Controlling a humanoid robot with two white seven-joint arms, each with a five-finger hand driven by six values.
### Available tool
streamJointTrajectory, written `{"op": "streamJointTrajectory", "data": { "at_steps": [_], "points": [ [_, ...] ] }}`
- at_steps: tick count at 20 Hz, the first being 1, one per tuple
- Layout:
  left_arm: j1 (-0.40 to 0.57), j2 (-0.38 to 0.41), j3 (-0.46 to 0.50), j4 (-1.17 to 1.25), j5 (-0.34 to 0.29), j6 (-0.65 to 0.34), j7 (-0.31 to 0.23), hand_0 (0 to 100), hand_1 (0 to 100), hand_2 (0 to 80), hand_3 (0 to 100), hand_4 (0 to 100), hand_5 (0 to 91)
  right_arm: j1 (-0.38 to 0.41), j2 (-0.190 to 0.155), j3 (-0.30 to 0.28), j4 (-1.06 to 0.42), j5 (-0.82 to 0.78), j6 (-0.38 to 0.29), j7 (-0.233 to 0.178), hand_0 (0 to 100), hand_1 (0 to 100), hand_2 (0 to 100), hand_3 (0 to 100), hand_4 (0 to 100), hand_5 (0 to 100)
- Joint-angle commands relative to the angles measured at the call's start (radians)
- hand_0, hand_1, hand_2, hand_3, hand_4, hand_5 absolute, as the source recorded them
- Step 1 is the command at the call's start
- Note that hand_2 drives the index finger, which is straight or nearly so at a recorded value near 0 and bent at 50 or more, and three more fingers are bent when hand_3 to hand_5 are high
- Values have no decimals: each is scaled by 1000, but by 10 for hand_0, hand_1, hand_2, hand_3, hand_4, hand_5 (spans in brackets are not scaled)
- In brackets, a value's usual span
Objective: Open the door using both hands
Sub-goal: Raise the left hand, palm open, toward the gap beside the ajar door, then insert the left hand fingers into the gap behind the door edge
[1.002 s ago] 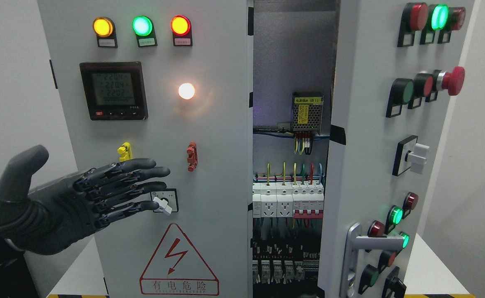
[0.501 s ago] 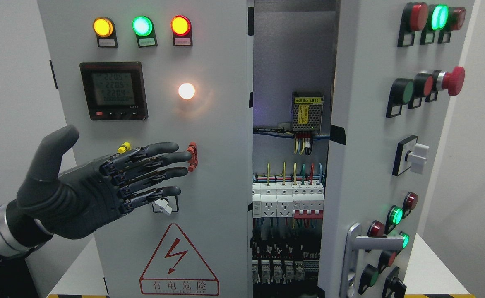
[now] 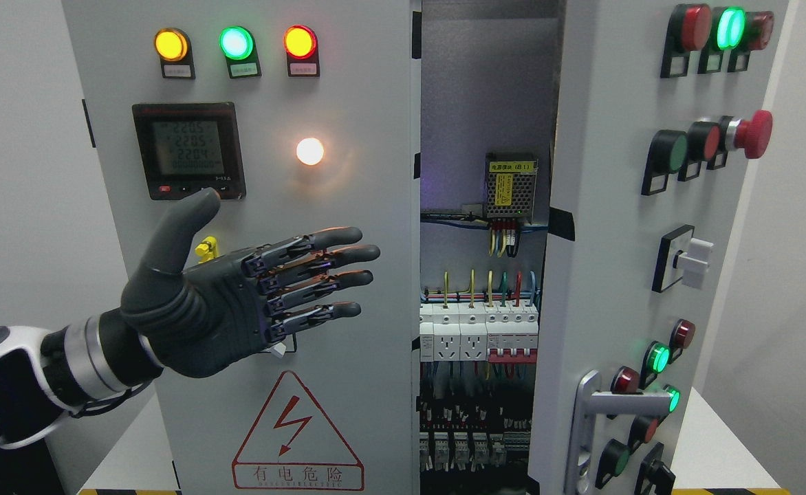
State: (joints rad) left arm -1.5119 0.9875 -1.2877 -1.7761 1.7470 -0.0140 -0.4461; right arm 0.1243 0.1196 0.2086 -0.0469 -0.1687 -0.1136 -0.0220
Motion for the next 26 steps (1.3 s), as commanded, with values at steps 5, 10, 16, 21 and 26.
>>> {"op": "streamJointTrajectory", "data": {
  "at_steps": [5,10,16,21,26],
  "points": [
    [-137,-243,-194,139,91,48,4,0,0,0,0,31,0,0,0,0,-1,0,0,1,107,0,0,0,0,0],
    [-140,-286,-191,145,115,49,4,0,0,0,0,31,0,0,0,0,1,0,0,1,106,0,0,0,0,0],
    [-154,-351,-180,155,144,51,3,0,0,0,0,31,0,0,0,0,1,0,0,1,107,0,0,0,0,0],
    [-168,-389,-177,164,146,51,3,0,0,0,0,31,0,0,0,0,-1,0,0,1,107,0,0,0,0,0],
    [-168,-418,-162,167,147,51,1,0,0,0,0,31,0,0,0,0,-1,0,0,1,106,0,0,0,0,0]
  ]
}}
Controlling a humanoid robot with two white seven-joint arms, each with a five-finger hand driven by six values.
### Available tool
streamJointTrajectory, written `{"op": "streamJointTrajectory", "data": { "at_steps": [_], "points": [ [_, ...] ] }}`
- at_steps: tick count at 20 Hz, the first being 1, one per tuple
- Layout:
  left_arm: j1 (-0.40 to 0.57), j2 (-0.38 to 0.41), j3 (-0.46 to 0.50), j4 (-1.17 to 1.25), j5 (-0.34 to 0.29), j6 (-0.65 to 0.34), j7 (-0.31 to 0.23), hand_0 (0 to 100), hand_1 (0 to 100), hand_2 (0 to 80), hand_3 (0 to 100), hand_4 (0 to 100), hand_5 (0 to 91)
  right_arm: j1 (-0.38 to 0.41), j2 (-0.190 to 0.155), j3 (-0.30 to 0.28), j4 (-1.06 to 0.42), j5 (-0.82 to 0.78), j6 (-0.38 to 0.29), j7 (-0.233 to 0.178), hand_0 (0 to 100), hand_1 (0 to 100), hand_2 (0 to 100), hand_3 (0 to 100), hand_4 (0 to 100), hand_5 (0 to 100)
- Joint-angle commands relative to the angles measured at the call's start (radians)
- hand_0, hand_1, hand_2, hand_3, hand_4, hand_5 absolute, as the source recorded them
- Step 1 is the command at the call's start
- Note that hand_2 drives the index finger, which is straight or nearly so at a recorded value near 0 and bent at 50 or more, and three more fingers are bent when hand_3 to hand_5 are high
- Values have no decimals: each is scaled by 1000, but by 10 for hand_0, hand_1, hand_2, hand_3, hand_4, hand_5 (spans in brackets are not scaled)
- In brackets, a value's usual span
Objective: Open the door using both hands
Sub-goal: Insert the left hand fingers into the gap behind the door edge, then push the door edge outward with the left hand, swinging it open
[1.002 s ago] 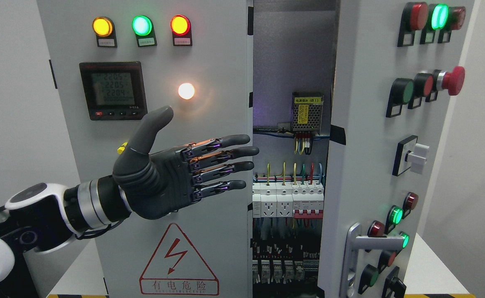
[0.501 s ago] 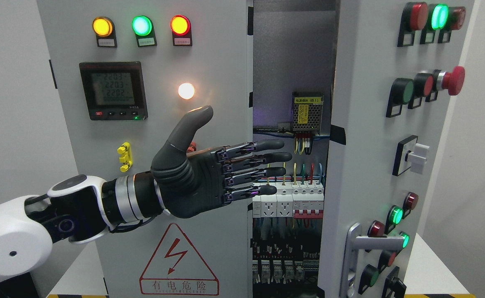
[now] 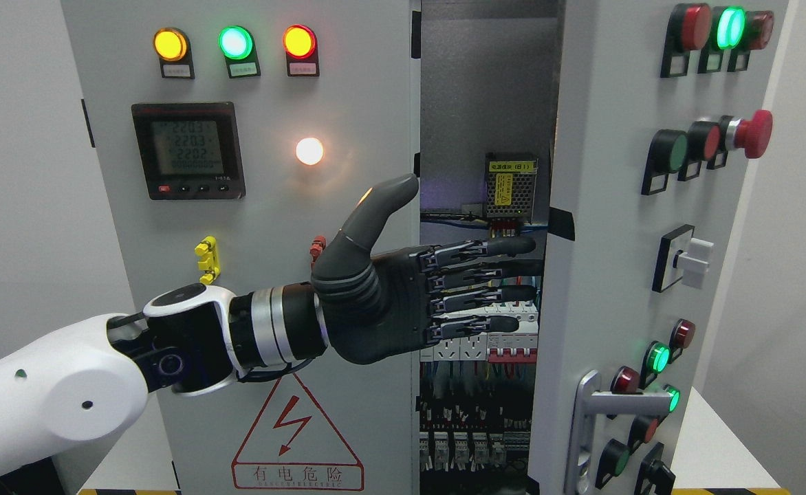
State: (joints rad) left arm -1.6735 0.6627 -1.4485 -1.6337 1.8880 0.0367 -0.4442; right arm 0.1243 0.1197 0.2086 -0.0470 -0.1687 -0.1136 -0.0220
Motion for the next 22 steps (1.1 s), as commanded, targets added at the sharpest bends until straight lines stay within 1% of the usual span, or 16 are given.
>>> {"op": "streamJointTrajectory", "data": {
  "at_steps": [1,12,18,19,22],
  "points": [
    [-6,-101,6,25,8,0,-1,0,0,0,0,31,0,0,0,0,-1,0,0,1,106,0,0,0,0,0],
    [-6,-163,14,38,11,25,12,0,0,0,0,31,0,0,0,0,0,0,0,1,107,0,0,0,0,0],
    [-18,-204,13,71,5,25,41,0,0,0,0,31,0,0,0,0,-1,0,0,1,106,0,0,0,0,0],
    [-26,-210,13,69,10,25,56,0,0,0,0,31,0,0,0,0,-1,0,0,1,106,0,0,0,0,0],
    [-46,-227,14,64,8,25,131,0,0,0,0,31,0,0,0,0,-1,0,0,1,106,0,0,0,0,0]
  ]
}}
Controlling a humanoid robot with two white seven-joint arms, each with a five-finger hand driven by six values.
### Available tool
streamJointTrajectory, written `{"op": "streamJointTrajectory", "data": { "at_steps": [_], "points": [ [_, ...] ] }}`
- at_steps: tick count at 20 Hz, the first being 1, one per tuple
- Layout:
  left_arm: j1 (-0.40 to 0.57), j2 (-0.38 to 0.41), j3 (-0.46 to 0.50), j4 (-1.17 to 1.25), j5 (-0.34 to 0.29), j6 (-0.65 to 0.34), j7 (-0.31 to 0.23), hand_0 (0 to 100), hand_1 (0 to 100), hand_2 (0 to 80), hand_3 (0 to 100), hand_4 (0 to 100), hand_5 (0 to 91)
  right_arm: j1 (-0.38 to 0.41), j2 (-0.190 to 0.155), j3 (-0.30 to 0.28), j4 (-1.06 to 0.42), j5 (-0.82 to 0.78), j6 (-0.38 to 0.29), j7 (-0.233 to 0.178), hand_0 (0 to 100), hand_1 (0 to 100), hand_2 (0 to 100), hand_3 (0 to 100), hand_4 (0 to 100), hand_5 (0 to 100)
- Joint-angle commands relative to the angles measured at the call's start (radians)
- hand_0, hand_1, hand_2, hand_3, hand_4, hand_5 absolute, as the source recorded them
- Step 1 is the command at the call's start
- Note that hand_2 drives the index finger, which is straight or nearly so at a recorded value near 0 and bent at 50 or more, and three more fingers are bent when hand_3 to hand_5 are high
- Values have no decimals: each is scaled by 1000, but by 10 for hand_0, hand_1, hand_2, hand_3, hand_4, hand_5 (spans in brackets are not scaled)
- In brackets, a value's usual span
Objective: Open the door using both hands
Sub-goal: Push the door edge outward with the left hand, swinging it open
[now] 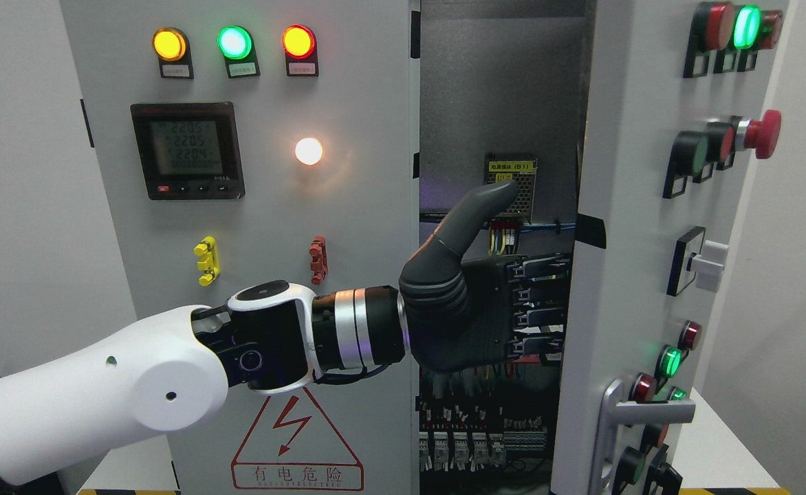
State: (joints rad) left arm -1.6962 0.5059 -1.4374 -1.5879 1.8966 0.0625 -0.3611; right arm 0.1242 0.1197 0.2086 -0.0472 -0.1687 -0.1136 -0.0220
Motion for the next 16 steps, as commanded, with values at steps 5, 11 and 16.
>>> {"op": "streamJointTrajectory", "data": {
  "at_steps": [5,11,16],
  "points": [
    [-46,-115,3,16,-5,-1,91,0,0,0,0,31,0,0,0,0,0,0,0,1,107,0,0,0,0,0],
    [-56,-144,3,-15,-11,-1,113,0,0,0,0,31,0,0,0,0,0,0,0,1,107,0,0,0,0,0],
    [-56,-179,2,-20,-11,-1,139,0,0,0,0,31,0,0,0,0,0,0,0,1,107,0,0,0,0,0]
  ]
}}
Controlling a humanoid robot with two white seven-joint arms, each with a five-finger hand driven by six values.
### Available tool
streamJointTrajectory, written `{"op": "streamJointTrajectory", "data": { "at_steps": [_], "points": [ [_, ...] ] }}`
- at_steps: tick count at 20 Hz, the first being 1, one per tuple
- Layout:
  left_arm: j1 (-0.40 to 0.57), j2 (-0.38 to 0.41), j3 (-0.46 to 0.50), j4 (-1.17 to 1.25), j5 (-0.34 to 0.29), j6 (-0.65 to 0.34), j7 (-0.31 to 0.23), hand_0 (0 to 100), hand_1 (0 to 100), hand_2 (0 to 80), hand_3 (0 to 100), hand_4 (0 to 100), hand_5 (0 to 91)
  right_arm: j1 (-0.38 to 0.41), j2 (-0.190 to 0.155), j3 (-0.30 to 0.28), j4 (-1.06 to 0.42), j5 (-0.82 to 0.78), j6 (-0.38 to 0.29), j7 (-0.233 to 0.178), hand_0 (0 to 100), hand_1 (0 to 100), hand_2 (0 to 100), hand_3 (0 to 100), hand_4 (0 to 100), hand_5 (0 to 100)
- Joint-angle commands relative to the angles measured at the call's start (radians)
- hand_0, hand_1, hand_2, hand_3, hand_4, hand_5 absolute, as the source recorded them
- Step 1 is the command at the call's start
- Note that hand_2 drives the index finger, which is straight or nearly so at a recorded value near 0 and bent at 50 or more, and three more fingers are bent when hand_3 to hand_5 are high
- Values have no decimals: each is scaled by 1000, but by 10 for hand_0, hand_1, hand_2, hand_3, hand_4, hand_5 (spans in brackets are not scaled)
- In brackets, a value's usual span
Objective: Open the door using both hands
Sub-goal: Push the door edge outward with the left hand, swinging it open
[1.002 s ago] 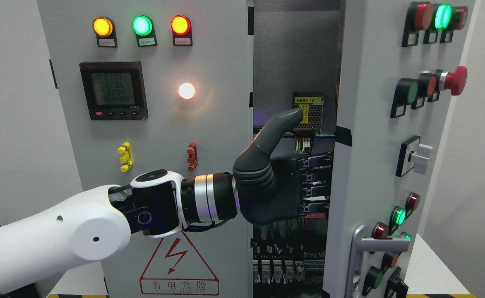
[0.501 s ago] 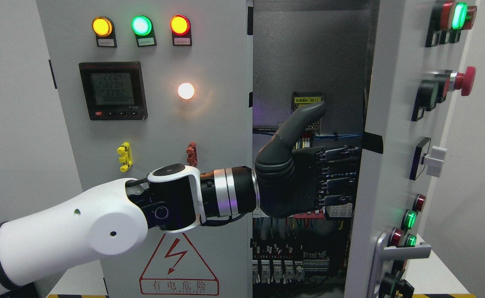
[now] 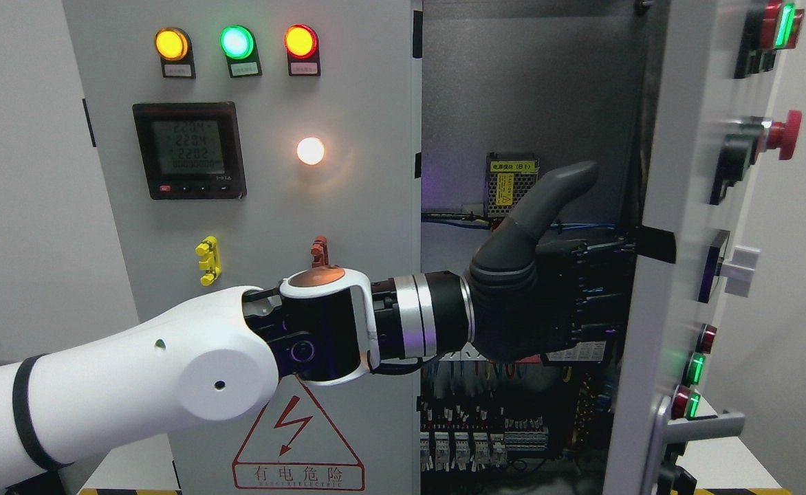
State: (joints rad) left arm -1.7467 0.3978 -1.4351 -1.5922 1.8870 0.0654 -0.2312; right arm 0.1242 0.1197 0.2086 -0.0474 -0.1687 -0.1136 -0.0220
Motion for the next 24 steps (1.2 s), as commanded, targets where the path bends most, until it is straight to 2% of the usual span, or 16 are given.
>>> {"op": "streamJointTrajectory", "data": {
  "at_steps": [1,5,7,13,16,24],
  "points": [
    [-5,-79,-1,-20,-3,-4,10,0,0,0,0,31,0,0,0,0,0,0,0,1,107,0,0,0,0,0],
    [-7,-114,-1,-25,-3,-3,15,0,0,0,0,31,0,0,0,0,0,0,0,1,107,0,0,0,0,0],
    [-8,-131,-4,-23,-3,-3,39,0,0,0,0,31,0,0,0,0,0,0,0,1,107,0,0,0,0,0],
    [-17,-195,-10,-18,-5,-4,50,0,0,0,0,31,0,0,0,0,0,0,0,1,107,0,0,0,0,0],
    [-30,-226,-11,-14,-5,-9,82,0,0,0,0,31,0,0,0,0,0,0,0,1,107,0,0,0,0,0],
    [-60,-303,-13,14,3,-15,107,0,0,0,0,31,0,0,0,0,0,0,0,1,107,0,0,0,0,0]
  ]
}}
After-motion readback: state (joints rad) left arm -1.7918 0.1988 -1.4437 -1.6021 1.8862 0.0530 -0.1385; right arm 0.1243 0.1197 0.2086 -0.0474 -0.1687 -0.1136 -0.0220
